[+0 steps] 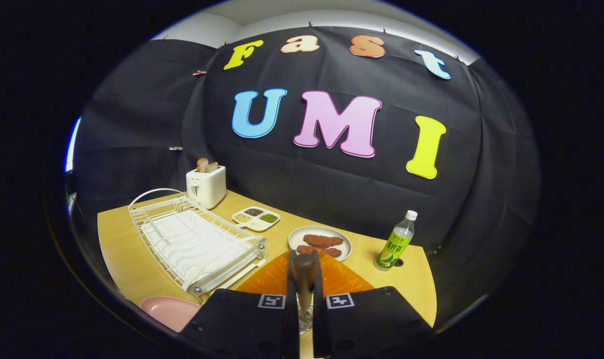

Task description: Take the plate from the dish rack, then take the spoon from the basket and place it into the plate.

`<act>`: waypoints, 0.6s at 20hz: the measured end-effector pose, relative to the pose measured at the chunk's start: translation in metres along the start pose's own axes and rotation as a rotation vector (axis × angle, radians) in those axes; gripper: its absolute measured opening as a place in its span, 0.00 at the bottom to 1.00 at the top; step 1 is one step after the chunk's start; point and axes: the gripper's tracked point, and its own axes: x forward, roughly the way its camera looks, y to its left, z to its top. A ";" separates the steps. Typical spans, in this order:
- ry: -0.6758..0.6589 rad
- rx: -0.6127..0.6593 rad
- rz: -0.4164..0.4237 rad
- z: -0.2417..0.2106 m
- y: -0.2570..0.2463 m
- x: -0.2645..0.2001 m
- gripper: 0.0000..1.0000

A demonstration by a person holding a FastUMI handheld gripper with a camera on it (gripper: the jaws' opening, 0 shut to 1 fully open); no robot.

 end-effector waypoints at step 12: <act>0.121 0.140 -0.085 0.010 0.063 -0.063 0.15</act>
